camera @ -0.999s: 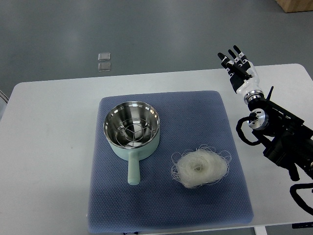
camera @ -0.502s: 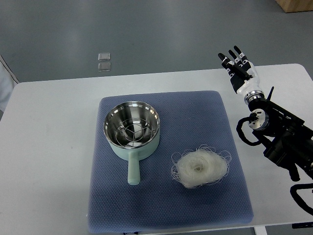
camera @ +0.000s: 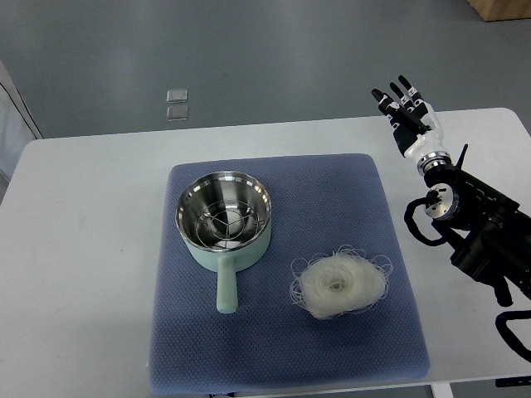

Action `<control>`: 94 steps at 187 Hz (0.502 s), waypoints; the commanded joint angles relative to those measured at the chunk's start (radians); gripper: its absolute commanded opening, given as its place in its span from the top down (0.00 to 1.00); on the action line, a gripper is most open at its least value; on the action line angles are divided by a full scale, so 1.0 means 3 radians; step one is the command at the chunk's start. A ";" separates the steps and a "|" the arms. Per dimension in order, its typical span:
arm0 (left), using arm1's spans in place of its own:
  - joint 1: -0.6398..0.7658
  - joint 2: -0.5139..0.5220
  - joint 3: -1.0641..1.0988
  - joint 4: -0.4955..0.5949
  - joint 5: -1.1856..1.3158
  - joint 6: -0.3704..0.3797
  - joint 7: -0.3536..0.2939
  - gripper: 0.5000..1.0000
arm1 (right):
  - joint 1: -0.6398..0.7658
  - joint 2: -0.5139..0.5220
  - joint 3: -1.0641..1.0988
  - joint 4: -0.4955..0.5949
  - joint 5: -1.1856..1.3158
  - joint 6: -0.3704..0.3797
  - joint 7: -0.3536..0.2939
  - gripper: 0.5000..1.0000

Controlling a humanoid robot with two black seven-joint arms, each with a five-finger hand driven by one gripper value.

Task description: Put vermicelli into pot with right hand

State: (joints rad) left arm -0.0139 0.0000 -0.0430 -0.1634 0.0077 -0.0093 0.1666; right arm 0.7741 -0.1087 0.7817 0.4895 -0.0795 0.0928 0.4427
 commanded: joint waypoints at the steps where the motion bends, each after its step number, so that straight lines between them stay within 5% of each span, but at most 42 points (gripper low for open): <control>1: 0.0000 0.0000 0.0000 -0.0002 0.0000 0.0000 0.0002 0.00 | 0.0007 -0.0001 -0.0003 0.0030 -0.0185 -0.0033 -0.0003 0.14; 58: 0.0000 0.0000 0.0000 -0.0002 0.0000 0.0000 -0.0003 0.00 | 0.0150 -0.0348 -0.0356 0.0327 -0.1100 0.0003 -0.0044 0.14; 94: 0.0000 0.0000 0.0005 -0.0002 0.0000 0.0000 0.0002 0.00 | 0.0314 -0.0910 -0.0974 0.0802 -0.1764 0.0207 -0.0039 0.14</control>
State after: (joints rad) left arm -0.0136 0.0000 -0.0424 -0.1640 0.0077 -0.0093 0.1666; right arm 0.8425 -0.3050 0.5682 0.6620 -0.5126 0.1149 0.4297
